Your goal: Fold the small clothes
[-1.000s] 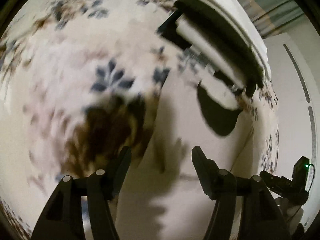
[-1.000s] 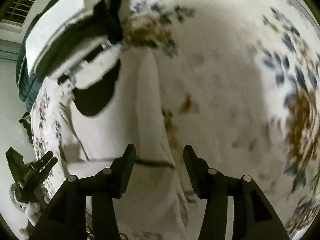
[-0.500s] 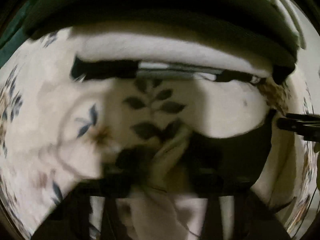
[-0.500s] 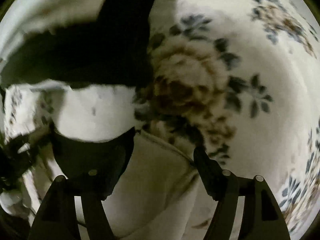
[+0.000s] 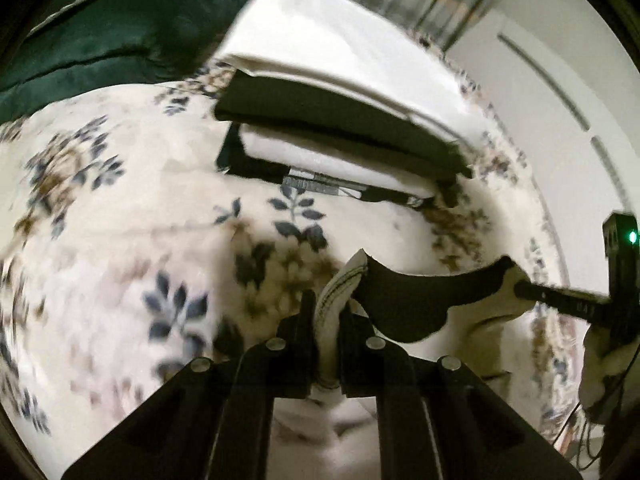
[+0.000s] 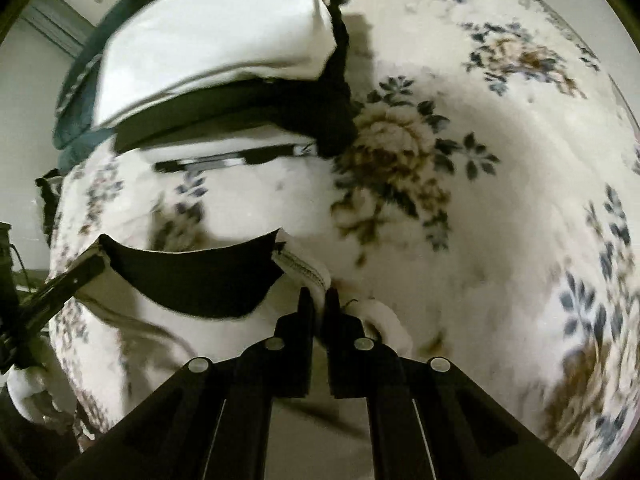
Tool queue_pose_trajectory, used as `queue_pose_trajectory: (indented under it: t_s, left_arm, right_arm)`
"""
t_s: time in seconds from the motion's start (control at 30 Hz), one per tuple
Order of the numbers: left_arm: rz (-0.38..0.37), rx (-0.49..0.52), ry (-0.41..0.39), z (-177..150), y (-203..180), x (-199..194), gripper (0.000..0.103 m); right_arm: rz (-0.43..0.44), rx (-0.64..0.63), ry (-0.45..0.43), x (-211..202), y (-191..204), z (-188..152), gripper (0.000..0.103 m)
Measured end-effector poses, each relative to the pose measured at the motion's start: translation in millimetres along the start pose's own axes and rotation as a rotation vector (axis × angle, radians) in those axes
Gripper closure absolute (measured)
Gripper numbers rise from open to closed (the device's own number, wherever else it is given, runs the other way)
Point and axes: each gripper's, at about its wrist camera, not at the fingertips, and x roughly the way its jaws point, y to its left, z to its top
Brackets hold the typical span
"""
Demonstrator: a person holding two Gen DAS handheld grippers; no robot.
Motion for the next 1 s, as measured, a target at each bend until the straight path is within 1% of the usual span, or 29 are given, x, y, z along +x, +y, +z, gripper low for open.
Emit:
queue_pose_trajectory:
  t_s: [0.07,0.17,0.2,0.27,0.3,0.33,0.37,0.4,0.43,0.47,0.5,0.53,0.57,0.63,0.7,0.73,0.77,0.83,0.87,0.93,1.0]
  left_arm:
    - [-0.015,-0.041,-0.019,-22.9,2.9,-20.7,0.096]
    - [-0.046,-0.122,-0.013,-59.9,10.0,-35.1,0.094]
    - [-0.050,-0.147,-0.005,-72.7,10.6,-34.4,0.092]
    - [-0.056,-0.201,0.036,-101.8,19.2,-32.8,0.092]
    - [-0.062,-0.235,0.070,-115.9,25.0,-29.2,0.092]
    - [-0.074,-0.276,0.109,-132.0,33.0,-25.1,0.086]
    - [-0.080,-0.302,0.130,-141.4,38.4,-24.6,0.082]
    - [-0.095,-0.342,0.150,-152.8,45.1,-24.0,0.080]
    - [-0.116,-0.399,0.167,-165.6,52.9,-25.4,0.075]
    - [-0.131,-0.438,0.176,-173.1,58.1,-27.3,0.067]
    - [-0.146,-0.476,0.176,-180.8,63.1,-30.5,0.063]
    - [-0.156,-0.525,0.168,-188.2,69.3,-36.9,0.056]
    - [-0.162,-0.553,0.161,-192.3,72.6,-43.3,0.054]
    - [-0.182,-0.614,0.147,-197.0,80.3,-52.5,0.053]
    - [-0.183,-0.649,0.119,-194.5,84.9,-59.1,0.047]
    - [-0.186,-0.657,0.105,-190.0,86.1,-59.1,0.046]
    - [-0.182,-0.659,0.099,-186.3,87.4,-57.1,0.046]
    - [-0.193,-0.656,0.094,-172.3,86.3,-45.6,0.046]
    - [-0.200,-0.646,0.097,-166.9,85.4,-38.8,0.046]
    - [-0.195,-0.618,0.110,-153.7,79.3,-21.2,0.046]
    - [-0.200,-0.580,0.123,-139.5,68.5,-0.6,0.048]
  right_arm:
    - [0.013,-0.007,-0.025,-20.8,6.1,-28.6,0.098]
    - [0.036,0.013,-0.029,-39.8,1.8,-80.8,0.098]
    - [0.047,0.025,-0.019,-41.1,-0.4,-96.5,0.098]
    - [0.074,0.048,0.019,-40.5,-4.4,-123.5,0.098]
    - [0.080,0.059,0.055,-35.3,-9.4,-142.9,0.098]
    - [0.079,0.056,0.074,-32.7,-11.0,-152.2,0.098]
    - [0.070,0.055,0.108,-25.9,-14.5,-164.9,0.097]
    - [0.072,0.066,0.165,-16.3,-20.0,-178.5,0.096]
    - [0.083,0.080,0.206,-9.1,-24.3,-187.9,0.095]
    - [0.084,0.099,0.254,-1.4,-30.5,-199.7,0.090]
    - [0.076,0.108,0.281,1.6,-34.0,-206.3,0.088]
    - [0.070,0.115,0.307,4.7,-37.4,-211.8,0.077]
    - [0.060,0.131,0.324,4.9,-41.2,-217.1,0.064]
    - [0.082,0.175,0.323,2.6,-50.4,-219.9,0.060]
    - [0.107,0.248,0.306,-6.5,-62.3,-221.7,0.055]
    - [0.119,0.282,0.296,-10.6,-67.1,-220.8,0.053]
    - [0.151,0.342,0.268,-17.8,-76.5,-216.6,0.053]
    - [0.200,0.412,0.234,-22.5,-85.5,-213.6,0.052]
    - [0.242,0.468,0.209,-23.0,-91.8,-210.9,0.050]
    - [0.299,0.539,0.177,-20.7,-96.3,-206.6,0.049]
    - [0.347,0.601,0.162,-11.1,-99.7,-201.2,0.049]
